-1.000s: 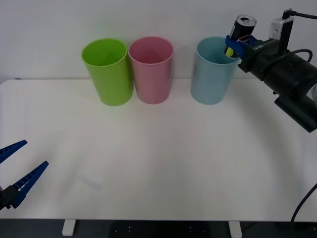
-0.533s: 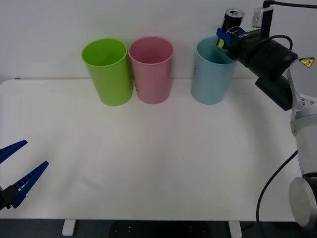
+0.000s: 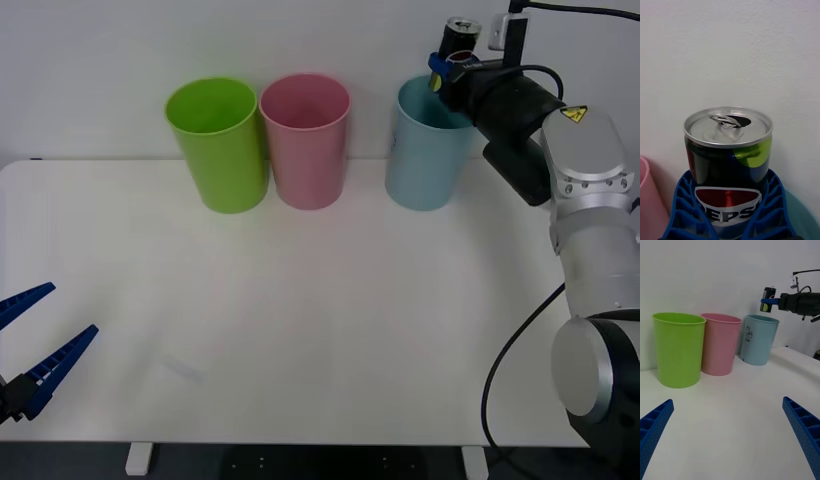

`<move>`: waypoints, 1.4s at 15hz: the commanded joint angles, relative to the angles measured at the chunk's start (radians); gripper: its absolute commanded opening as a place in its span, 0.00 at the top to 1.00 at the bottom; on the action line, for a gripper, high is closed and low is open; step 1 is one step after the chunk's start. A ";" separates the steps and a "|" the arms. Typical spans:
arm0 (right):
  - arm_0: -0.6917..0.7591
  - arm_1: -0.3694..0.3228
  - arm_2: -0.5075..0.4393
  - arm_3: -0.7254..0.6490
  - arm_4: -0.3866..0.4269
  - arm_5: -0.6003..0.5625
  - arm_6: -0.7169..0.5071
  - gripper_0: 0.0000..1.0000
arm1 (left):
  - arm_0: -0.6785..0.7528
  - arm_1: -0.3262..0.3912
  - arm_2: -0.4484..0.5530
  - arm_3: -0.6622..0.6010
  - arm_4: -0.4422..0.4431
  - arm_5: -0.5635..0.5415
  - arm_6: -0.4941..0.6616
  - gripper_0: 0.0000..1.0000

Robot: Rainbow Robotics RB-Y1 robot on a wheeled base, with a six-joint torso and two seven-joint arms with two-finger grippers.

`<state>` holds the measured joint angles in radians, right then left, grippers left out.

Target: Grasp the object on the table and drop it into the matching bin: aluminum can to the light blue bin, PET bottle to the pink bin.

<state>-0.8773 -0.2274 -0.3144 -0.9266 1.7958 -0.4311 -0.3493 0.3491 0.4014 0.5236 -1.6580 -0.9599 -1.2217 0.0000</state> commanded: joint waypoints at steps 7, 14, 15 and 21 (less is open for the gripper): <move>0.000 -0.001 0.005 0.000 -0.001 -0.001 0.044 0.00 | 0.000 0.000 0.000 0.000 0.000 0.000 0.000 0.00; 0.000 -0.001 0.001 -0.001 -0.009 -0.003 0.058 0.00 | 0.000 0.000 0.000 0.000 0.000 0.000 0.000 0.00; 0.000 -0.001 0.001 -0.001 -0.013 -0.009 0.061 0.00 | 0.000 0.000 0.000 0.000 0.000 0.000 0.000 0.00; 0.100 -0.001 0.005 -0.156 -0.064 -0.129 0.059 0.00 | 0.000 0.000 0.000 0.000 0.000 0.000 0.000 0.00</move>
<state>-0.7990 -0.2285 -0.3121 -1.0523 1.7391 -0.5414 -0.2880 0.3491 0.4014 0.5236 -1.6580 -0.9599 -1.2217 0.0000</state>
